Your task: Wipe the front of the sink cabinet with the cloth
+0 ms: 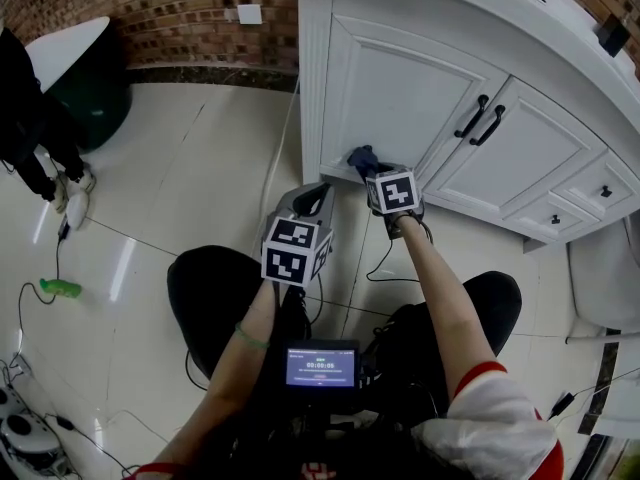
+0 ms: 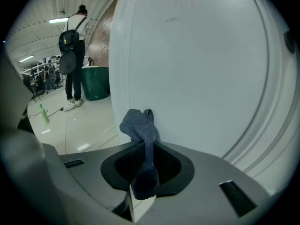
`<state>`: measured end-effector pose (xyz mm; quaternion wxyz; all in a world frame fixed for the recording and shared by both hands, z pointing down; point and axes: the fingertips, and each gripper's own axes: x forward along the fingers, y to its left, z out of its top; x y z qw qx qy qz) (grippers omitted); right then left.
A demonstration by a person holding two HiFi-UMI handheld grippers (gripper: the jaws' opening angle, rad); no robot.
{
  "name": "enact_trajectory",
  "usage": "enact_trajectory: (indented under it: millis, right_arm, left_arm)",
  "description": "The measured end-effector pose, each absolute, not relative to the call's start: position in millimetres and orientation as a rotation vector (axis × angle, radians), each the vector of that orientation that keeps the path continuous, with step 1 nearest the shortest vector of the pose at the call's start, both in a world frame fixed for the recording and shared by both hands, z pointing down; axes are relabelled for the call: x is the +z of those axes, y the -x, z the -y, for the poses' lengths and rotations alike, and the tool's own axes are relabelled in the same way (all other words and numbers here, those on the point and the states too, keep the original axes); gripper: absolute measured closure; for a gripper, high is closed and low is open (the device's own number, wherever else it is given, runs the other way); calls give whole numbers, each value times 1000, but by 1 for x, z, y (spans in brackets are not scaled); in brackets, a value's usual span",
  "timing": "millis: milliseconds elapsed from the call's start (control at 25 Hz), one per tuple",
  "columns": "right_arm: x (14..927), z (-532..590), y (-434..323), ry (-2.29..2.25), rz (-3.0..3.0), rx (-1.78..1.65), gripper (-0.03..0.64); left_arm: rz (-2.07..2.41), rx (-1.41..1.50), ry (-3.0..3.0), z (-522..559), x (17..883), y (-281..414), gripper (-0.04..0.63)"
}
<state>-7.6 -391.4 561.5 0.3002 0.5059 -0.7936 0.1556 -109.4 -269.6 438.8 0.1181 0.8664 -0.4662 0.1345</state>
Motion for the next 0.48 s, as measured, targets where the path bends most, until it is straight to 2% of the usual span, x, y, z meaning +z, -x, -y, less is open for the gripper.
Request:
enact_trajectory:
  millis: [240,480]
  right_arm:
    - [597,393,-3,-1330,1987,439,554]
    - [558,388,6,-1290,2115,374,554]
  left_arm:
    - [1355,411,-2535,272,444,107,575]
    - [1353,423,-2530,271,447,104,575]
